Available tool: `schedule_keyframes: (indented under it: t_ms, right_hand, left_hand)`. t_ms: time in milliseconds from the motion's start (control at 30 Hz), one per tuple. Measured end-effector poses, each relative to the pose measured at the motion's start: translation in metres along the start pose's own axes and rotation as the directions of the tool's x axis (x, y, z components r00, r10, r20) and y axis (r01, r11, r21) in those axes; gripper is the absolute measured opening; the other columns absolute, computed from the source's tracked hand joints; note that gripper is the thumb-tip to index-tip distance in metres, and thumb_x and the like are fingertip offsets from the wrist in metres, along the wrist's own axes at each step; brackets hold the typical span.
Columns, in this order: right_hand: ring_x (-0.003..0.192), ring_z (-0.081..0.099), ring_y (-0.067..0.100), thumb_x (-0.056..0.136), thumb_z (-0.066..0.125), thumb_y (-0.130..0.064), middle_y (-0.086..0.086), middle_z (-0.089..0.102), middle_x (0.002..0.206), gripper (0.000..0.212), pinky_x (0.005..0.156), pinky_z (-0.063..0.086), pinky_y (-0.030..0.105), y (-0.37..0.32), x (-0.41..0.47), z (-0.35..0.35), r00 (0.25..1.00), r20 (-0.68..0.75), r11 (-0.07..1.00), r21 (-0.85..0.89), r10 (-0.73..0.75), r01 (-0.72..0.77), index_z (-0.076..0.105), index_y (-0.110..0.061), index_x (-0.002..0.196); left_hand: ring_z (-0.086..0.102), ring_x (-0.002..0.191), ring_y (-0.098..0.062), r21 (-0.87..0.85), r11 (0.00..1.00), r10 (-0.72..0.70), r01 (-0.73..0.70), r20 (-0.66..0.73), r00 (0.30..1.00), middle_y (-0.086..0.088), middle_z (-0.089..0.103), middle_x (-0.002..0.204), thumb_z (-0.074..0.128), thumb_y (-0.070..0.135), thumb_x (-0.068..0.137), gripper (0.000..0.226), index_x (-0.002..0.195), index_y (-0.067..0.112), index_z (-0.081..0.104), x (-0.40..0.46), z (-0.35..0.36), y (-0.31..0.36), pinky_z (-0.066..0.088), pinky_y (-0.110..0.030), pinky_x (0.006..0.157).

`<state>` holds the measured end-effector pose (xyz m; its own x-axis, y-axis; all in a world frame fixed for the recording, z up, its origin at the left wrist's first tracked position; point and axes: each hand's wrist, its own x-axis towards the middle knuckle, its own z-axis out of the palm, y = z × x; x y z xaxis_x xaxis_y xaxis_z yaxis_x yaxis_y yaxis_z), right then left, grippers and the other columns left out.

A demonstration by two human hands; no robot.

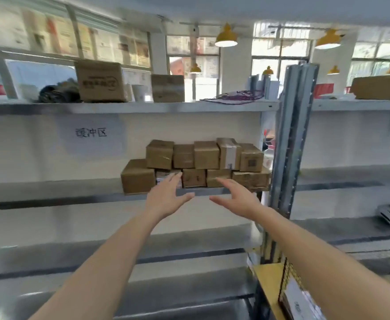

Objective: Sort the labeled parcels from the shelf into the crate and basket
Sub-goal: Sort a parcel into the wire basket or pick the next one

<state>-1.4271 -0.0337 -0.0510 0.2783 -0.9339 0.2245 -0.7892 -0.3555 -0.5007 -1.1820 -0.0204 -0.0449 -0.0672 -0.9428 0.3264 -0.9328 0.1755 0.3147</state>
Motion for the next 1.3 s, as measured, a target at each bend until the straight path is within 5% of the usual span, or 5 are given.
schedule_keyframes:
  t_ms: [233,467,933,1300]
  right_hand:
    - [0.149,0.03,0.015,0.091,0.051,-0.071,-0.012,0.023,0.165,0.08,0.116,0.035,0.042,-0.181,0.042,0.085,0.976,0.049,0.977,-0.002,-0.213,0.213,0.027,-0.035,0.158]
    - [0.148,0.032,0.019,0.095,0.049,-0.067,-0.006,0.027,0.165,0.074,0.116,0.036,0.044,-0.249,0.11,0.134,0.978,0.026,0.977,-0.048,-0.207,0.208,0.032,-0.03,0.156]
    - [0.145,0.038,0.026,0.096,0.042,-0.069,0.001,0.031,0.163,0.07,0.107,0.045,0.049,-0.18,0.303,0.123,0.956,-0.276,0.991,-0.057,0.1,-0.12,0.036,-0.031,0.154]
    - [0.131,0.052,0.027,0.082,0.027,-0.084,0.005,0.058,0.143,0.088,0.108,0.043,0.05,-0.129,0.371,0.137,0.936,-0.172,0.952,0.033,0.306,-0.305,0.048,-0.029,0.148]
  left_hand:
    - [0.031,0.149,-0.025,0.04,0.975,-0.211,0.219,-0.136,0.968,0.004,0.019,0.167,0.053,0.072,0.09,0.089,0.16,0.027,0.02,-0.073,-0.109,-0.158,0.037,-0.046,0.113]
    - [0.03,0.15,-0.019,-0.039,0.952,-0.305,0.303,-0.151,0.94,0.006,0.025,0.166,0.051,0.076,0.087,0.089,0.159,0.03,0.024,-0.075,-0.138,-0.265,0.034,-0.046,0.116]
    - [0.03,0.149,-0.017,-0.188,0.976,-0.123,0.114,-0.038,0.992,0.005,0.03,0.164,0.048,0.076,0.089,0.086,0.159,0.031,0.026,0.143,-0.094,-0.306,0.03,-0.042,0.119]
    - [0.043,0.142,-0.024,-0.492,0.861,-0.062,0.129,0.149,0.987,0.0,0.046,0.155,0.039,0.068,0.098,0.072,0.153,0.02,0.041,0.264,-0.026,-0.255,0.034,-0.03,0.105]
